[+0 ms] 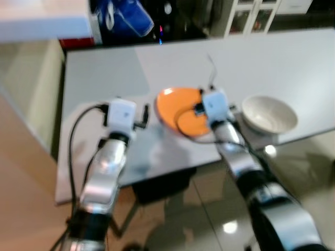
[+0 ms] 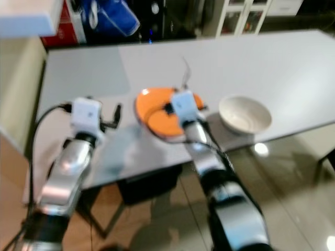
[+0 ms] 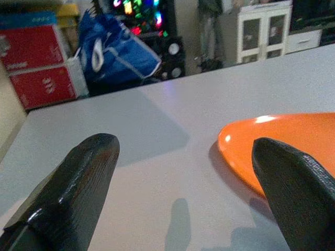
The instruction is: Setting the table
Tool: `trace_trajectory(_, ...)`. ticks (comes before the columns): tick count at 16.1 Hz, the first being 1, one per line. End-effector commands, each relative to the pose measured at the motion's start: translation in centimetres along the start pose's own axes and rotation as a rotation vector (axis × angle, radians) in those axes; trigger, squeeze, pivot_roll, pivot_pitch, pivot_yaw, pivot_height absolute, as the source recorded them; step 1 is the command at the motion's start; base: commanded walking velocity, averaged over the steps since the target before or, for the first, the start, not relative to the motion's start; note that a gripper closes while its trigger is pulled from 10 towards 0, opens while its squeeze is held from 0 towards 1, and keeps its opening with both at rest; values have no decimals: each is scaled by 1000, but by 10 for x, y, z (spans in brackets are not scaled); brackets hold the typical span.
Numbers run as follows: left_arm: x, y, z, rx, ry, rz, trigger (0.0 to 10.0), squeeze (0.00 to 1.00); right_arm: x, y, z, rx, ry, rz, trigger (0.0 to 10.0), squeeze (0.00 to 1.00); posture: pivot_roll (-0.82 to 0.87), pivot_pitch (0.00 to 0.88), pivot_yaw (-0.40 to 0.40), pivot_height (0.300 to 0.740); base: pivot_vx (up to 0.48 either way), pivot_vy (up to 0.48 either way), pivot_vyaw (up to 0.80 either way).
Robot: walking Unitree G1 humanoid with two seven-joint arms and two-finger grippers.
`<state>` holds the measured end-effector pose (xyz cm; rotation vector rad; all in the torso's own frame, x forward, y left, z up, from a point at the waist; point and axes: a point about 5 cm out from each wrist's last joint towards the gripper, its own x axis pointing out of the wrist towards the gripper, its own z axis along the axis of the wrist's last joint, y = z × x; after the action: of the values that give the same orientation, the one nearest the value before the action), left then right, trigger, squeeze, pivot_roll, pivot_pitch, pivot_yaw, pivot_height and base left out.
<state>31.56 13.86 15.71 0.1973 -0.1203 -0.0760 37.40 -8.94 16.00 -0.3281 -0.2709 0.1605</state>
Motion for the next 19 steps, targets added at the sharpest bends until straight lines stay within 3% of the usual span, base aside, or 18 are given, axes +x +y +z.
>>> trace_trajectory(1,0,1,1,0,-1,6,10000,0,6,-5,3,31,17,-18,10000,0,152,60,-9,740,0,0,0)
trace_trajectory(2,1,1,2,-4,-6,5,10000,0,18,-12,11,86,44,-37,10000,0,155,57,-4,740,0,0,0)
trace_trajectory(8,-1,-2,4,-8,-15,-14,10000,0,37,-21,14,234,214,-95,10000,0,180,62,9,740,0,0,0)
trace_trajectory(14,-14,11,4,18,-2,18,10000,0,29,-17,-9,365,415,-118,10000,0,258,93,6,740,0,0,0)
trace_trajectory(19,-23,16,4,28,10,44,10000,0,7,-10,-41,335,566,-132,10000,0,293,110,-2,740,0,0,0)
